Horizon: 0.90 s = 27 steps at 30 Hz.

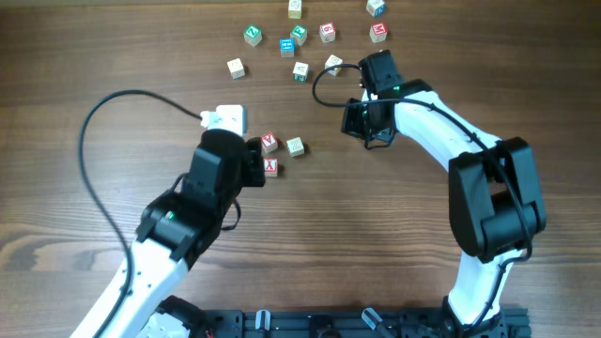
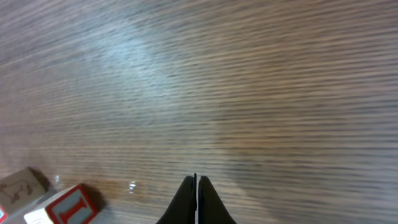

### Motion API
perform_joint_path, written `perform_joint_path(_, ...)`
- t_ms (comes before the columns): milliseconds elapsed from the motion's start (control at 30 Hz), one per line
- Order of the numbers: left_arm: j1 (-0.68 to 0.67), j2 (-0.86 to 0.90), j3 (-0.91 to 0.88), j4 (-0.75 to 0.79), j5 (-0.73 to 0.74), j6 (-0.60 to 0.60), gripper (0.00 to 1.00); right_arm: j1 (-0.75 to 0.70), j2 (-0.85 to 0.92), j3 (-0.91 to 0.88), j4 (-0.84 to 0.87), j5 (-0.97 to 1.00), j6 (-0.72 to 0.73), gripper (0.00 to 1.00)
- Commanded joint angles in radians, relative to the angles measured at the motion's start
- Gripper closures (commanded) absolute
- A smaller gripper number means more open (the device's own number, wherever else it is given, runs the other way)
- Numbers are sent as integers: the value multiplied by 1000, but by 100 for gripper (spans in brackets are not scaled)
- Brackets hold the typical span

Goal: Form a circle

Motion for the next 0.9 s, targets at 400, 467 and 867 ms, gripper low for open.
perform_joint_path(400, 3, 54, 9, -129, -134, -91, 0, 108, 9, -109, 264, -138, 59, 96)
perform_joint_path(467, 3, 61, 9, -129, -134, -91, 0, 121, 10, -109, 274, -138, 60, 96)
perform_joint_path(867, 3, 65, 9, -129, -134, -91, 0, 130, 53, -109, 311, -264, 161, 96)
